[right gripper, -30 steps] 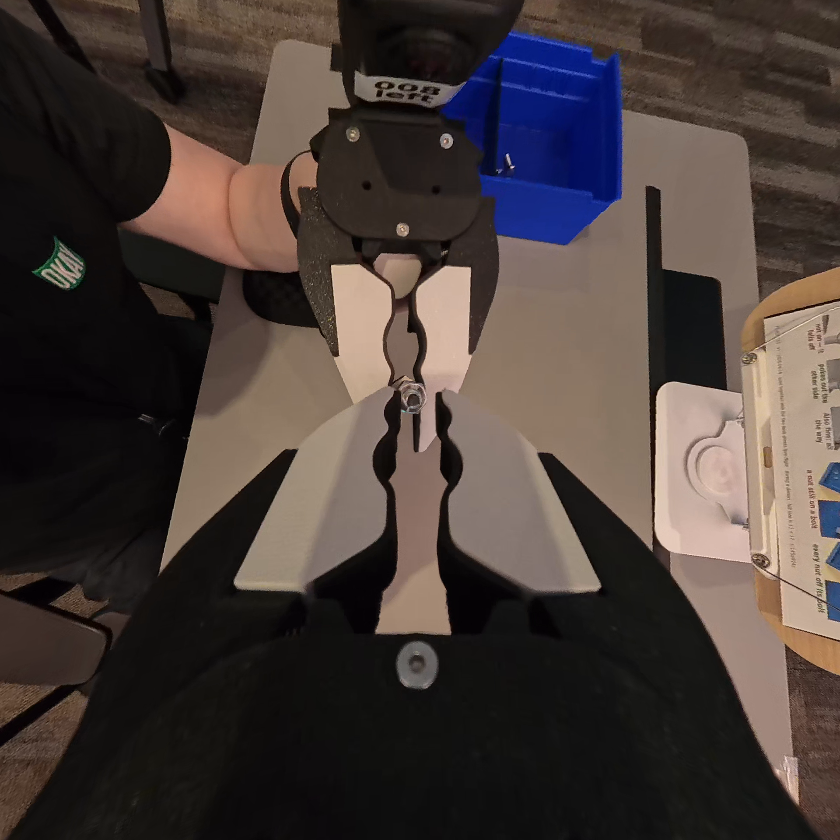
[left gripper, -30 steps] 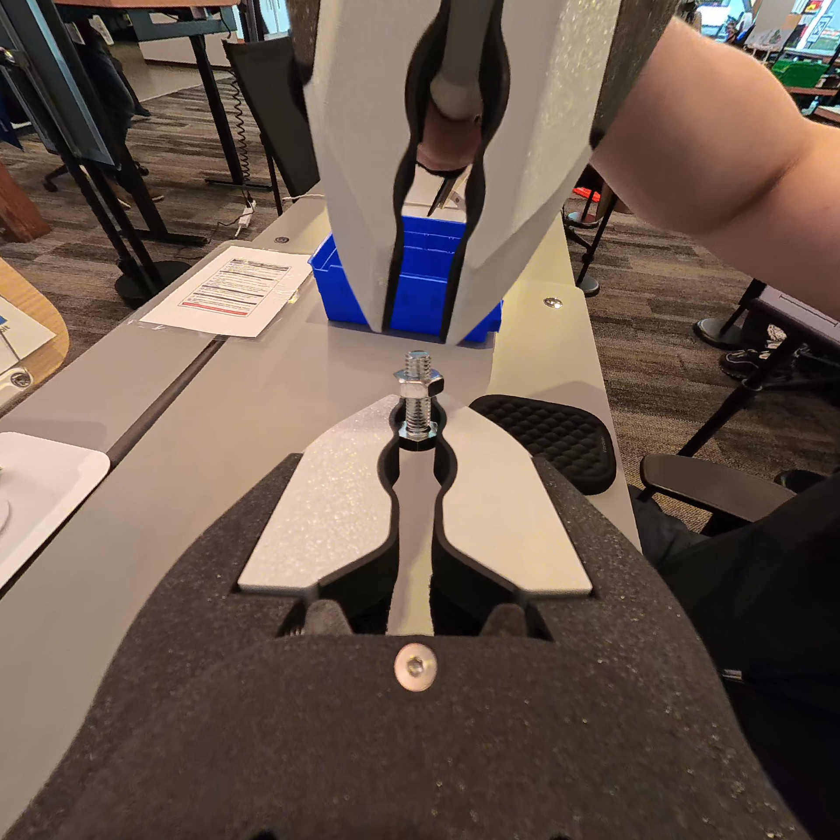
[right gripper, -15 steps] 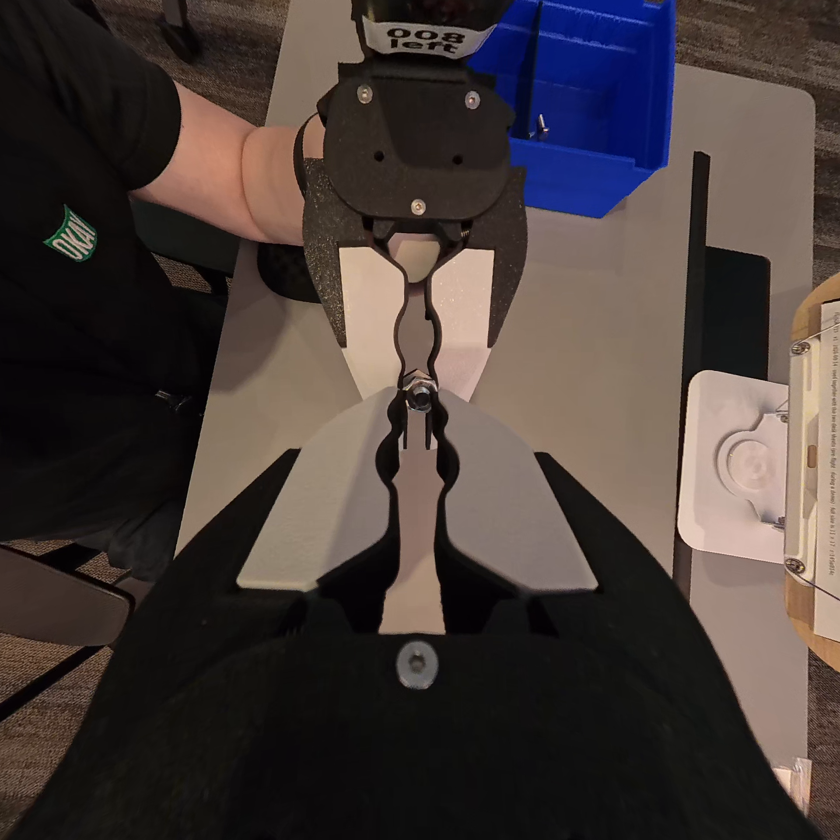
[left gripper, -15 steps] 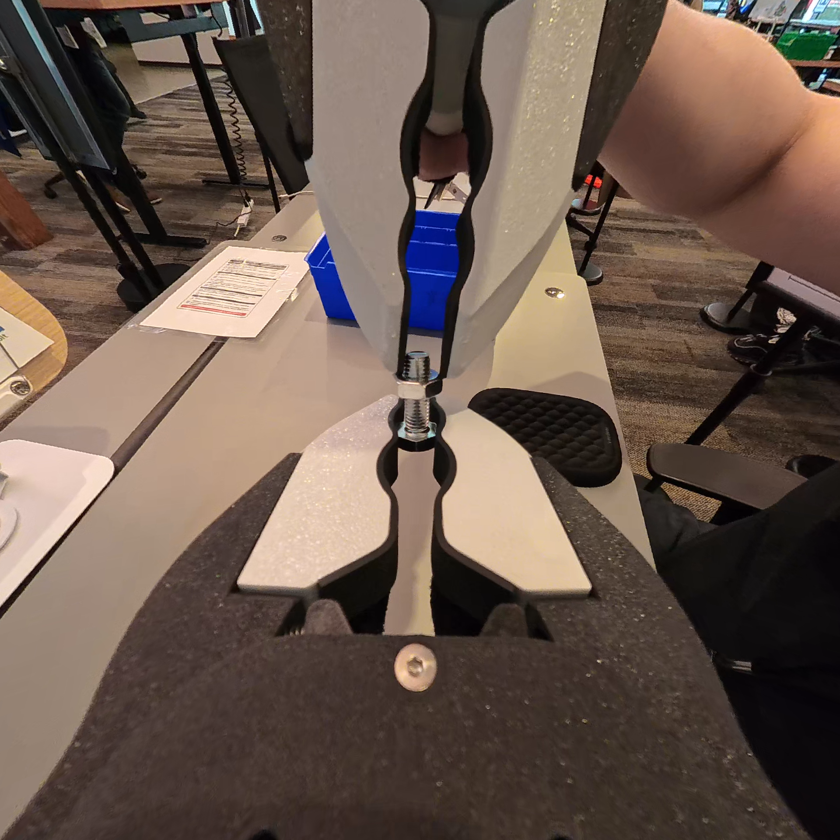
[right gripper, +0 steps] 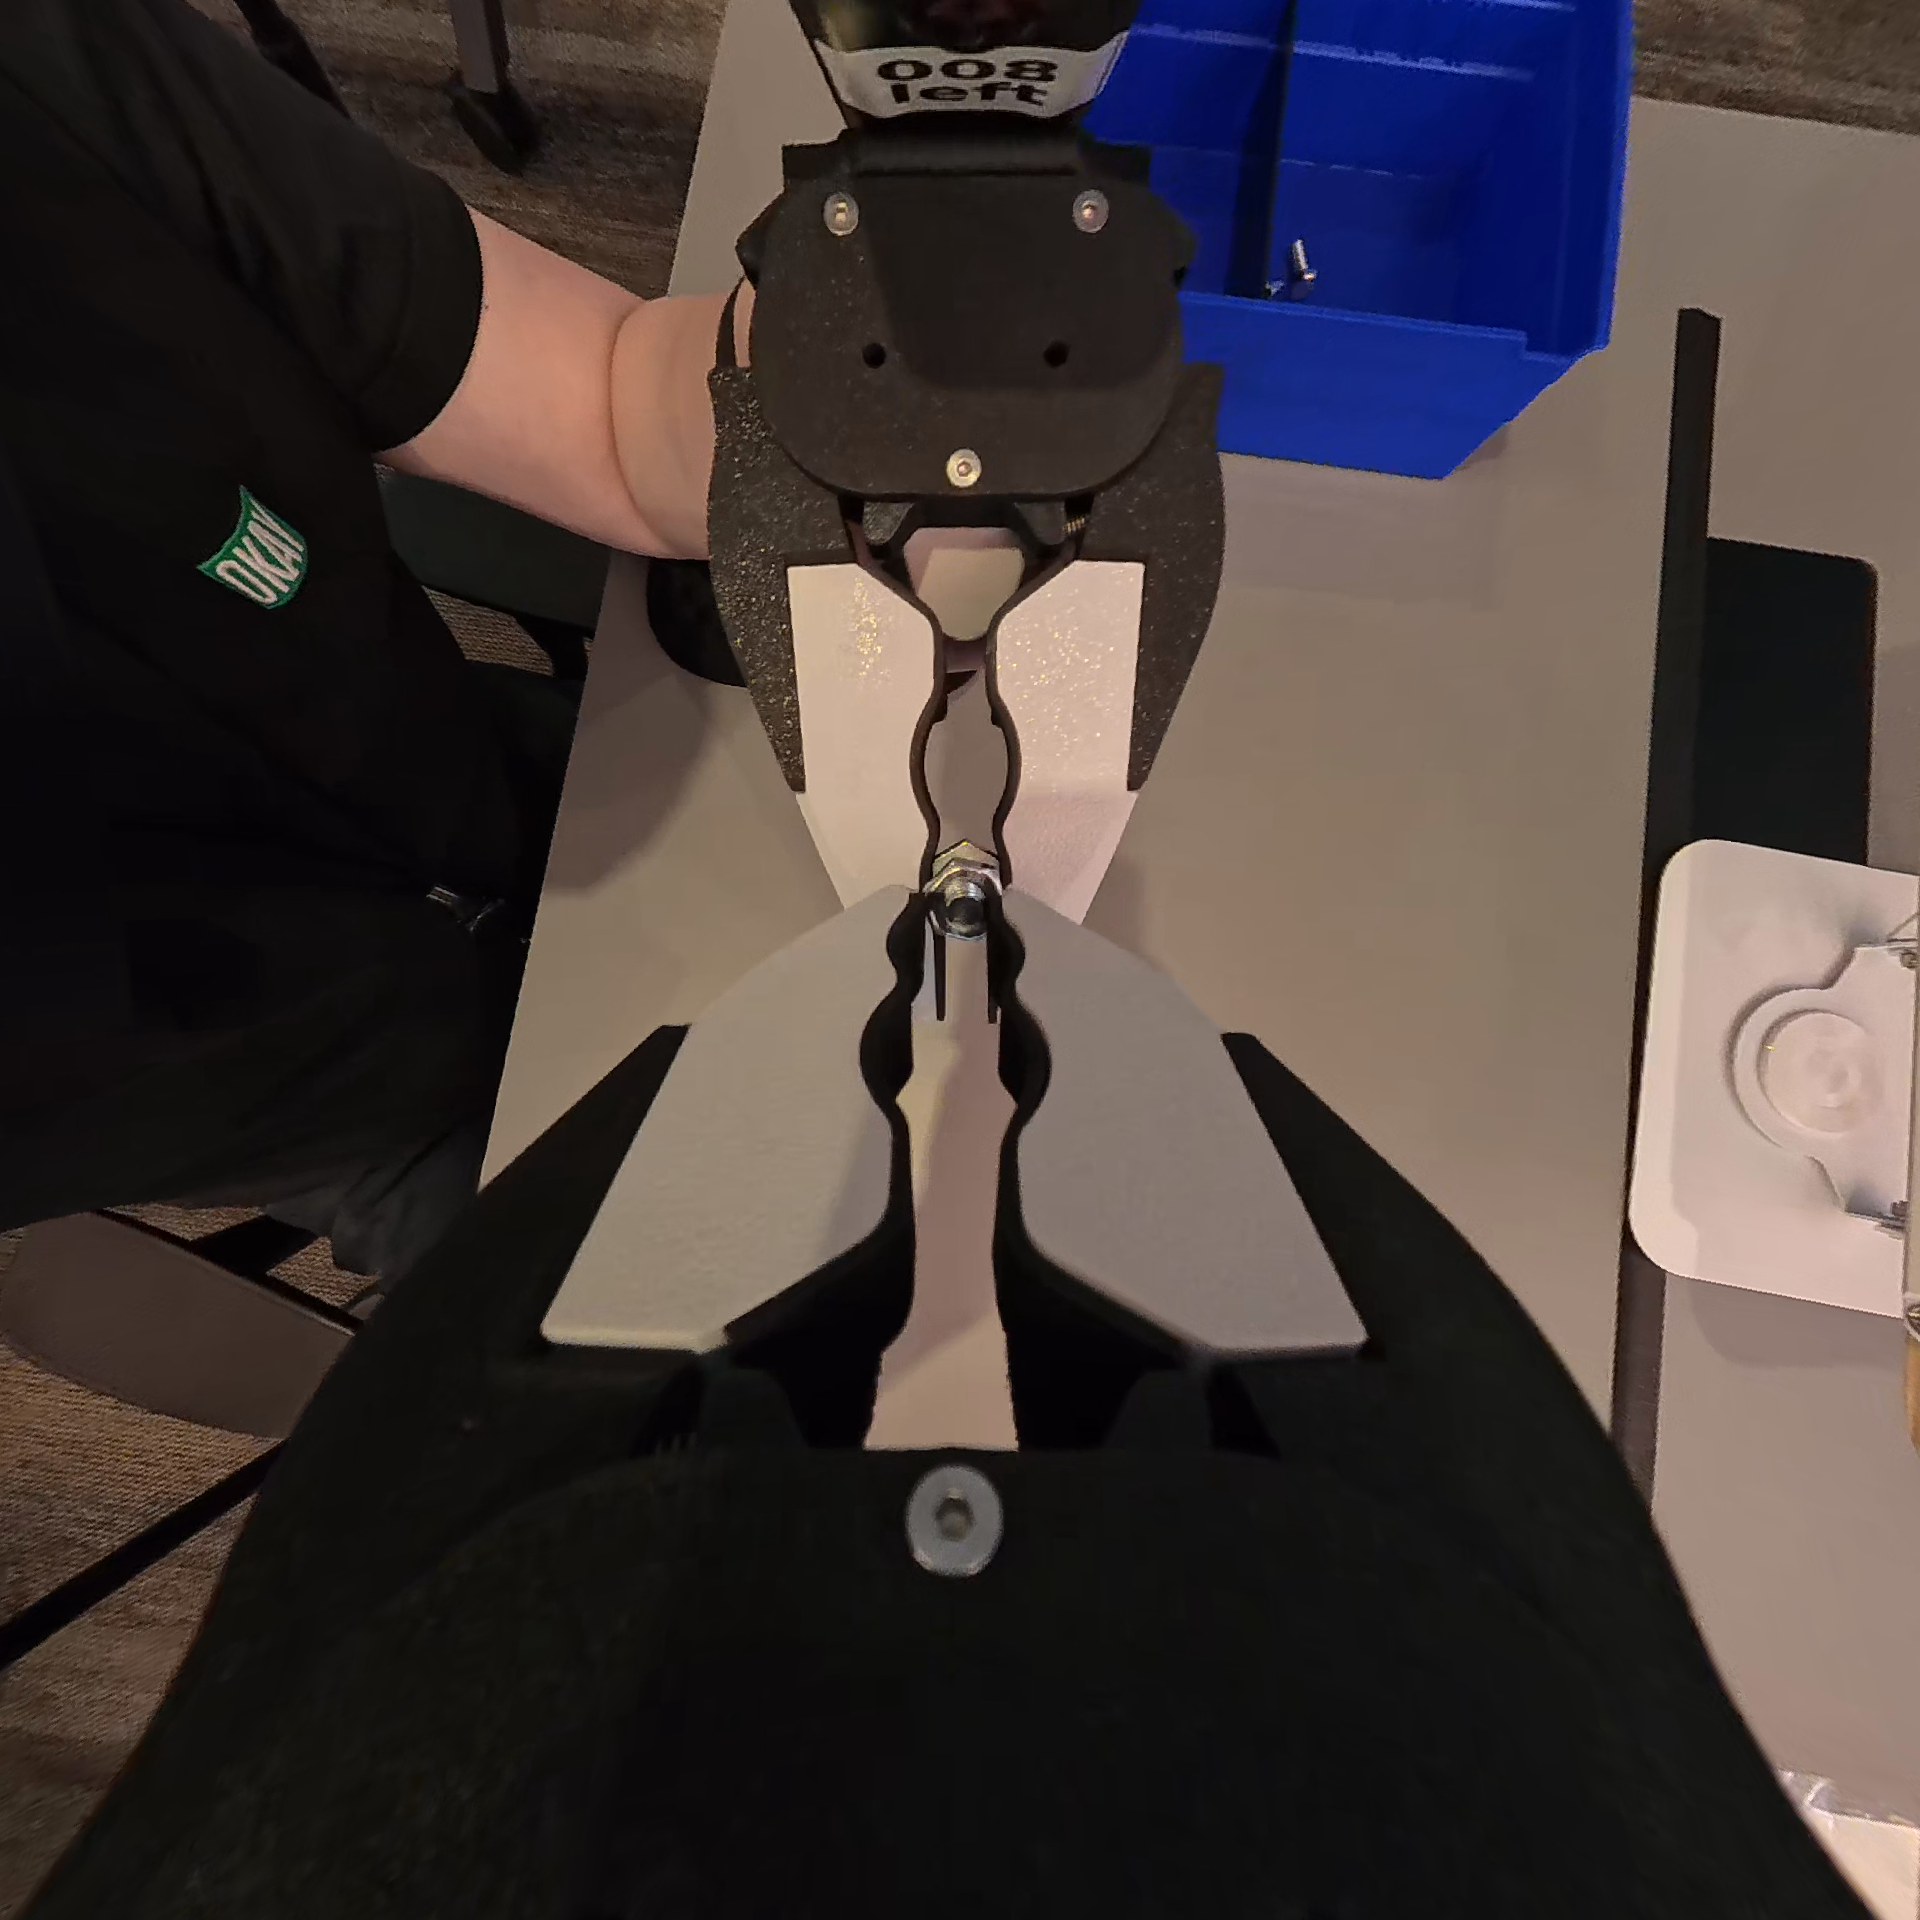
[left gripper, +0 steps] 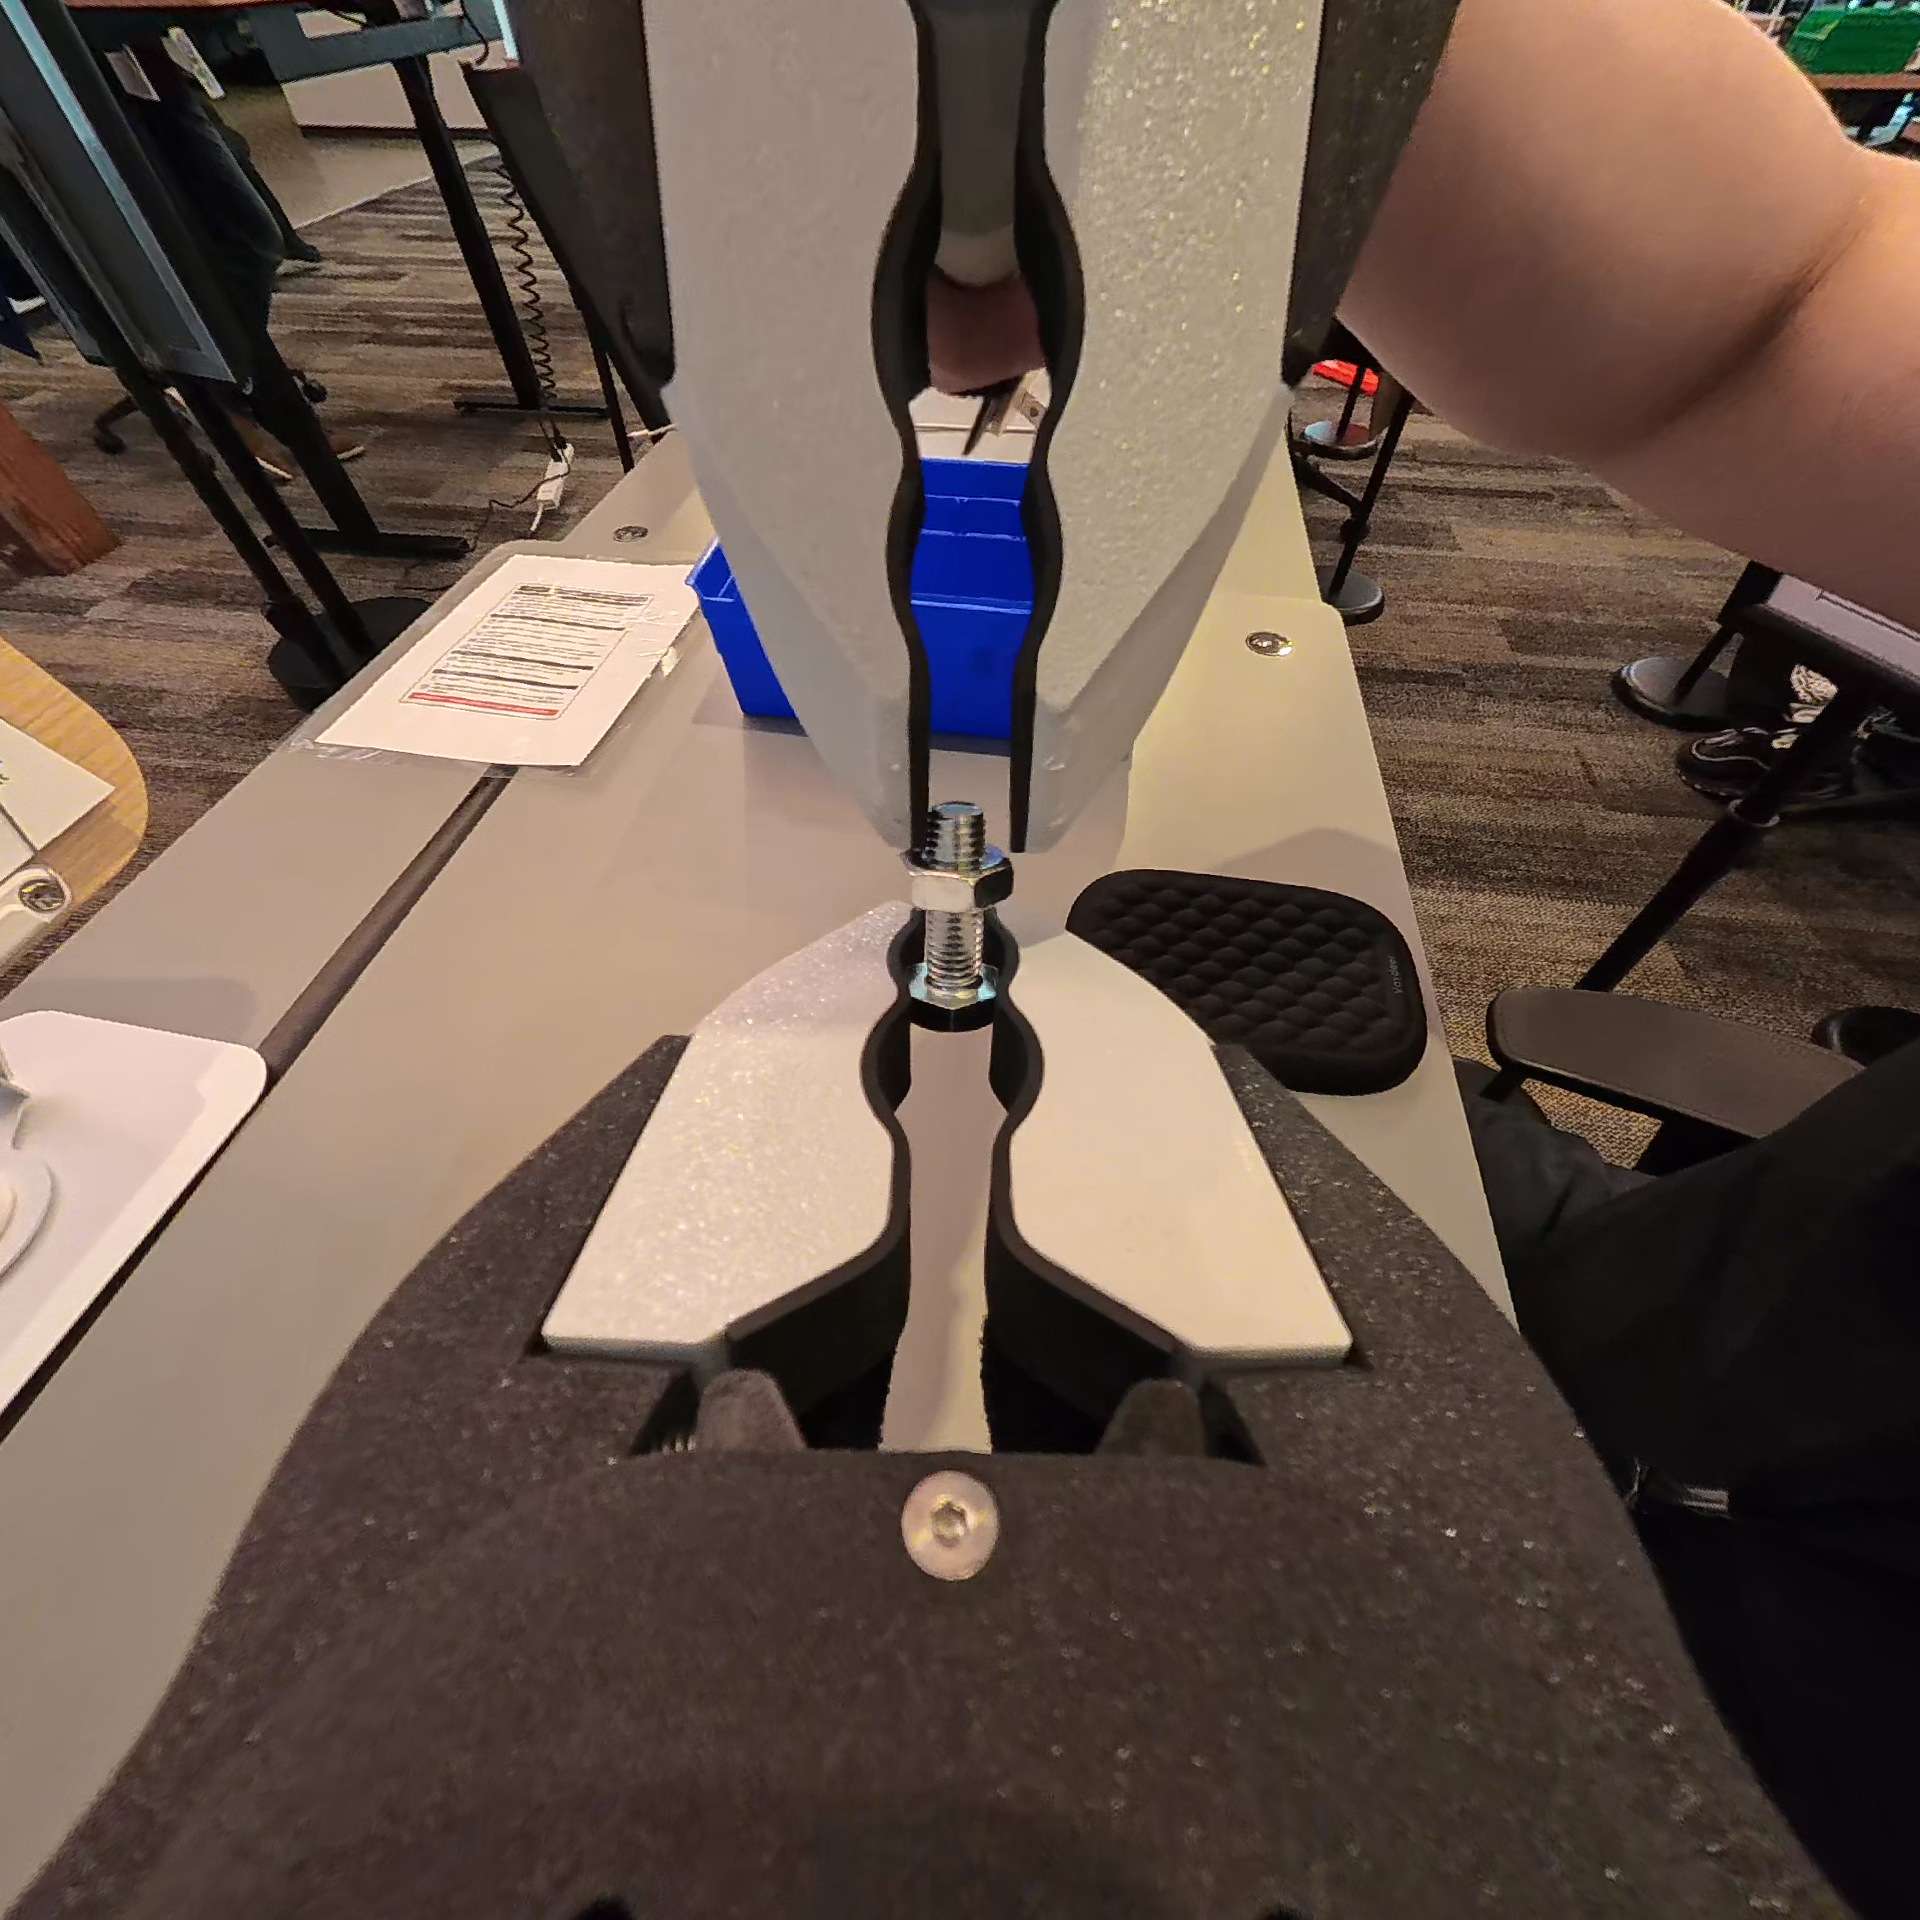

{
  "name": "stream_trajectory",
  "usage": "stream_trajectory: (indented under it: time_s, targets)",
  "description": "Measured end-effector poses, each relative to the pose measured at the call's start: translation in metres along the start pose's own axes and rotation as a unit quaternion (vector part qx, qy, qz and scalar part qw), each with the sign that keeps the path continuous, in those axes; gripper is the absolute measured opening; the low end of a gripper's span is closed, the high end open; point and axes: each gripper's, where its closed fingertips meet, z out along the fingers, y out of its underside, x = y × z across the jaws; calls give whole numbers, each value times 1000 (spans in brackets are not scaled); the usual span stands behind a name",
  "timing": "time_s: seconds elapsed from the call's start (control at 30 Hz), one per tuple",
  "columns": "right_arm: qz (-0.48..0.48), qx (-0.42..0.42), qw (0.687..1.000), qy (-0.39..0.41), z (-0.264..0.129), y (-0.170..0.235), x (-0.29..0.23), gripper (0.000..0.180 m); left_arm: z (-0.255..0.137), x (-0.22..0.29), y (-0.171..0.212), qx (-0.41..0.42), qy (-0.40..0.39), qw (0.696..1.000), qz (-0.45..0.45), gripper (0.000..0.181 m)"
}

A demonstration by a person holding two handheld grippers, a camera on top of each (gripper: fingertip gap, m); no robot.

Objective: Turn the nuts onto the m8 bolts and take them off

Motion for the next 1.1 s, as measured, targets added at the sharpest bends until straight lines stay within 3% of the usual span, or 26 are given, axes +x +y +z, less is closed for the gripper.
stream_trajectory:
  time_s: [0.8, 1.1]
  targets:
    - [-7, -29, 999, 21, 3, 5, 2, 7, 3, -1, 3, -8, -4, 1000, -6, 10]
    - [-3, -33, 999, 24, 1, 8, 5, 7, 7, -2, 8, -16, -7, 1000, -1, 19]
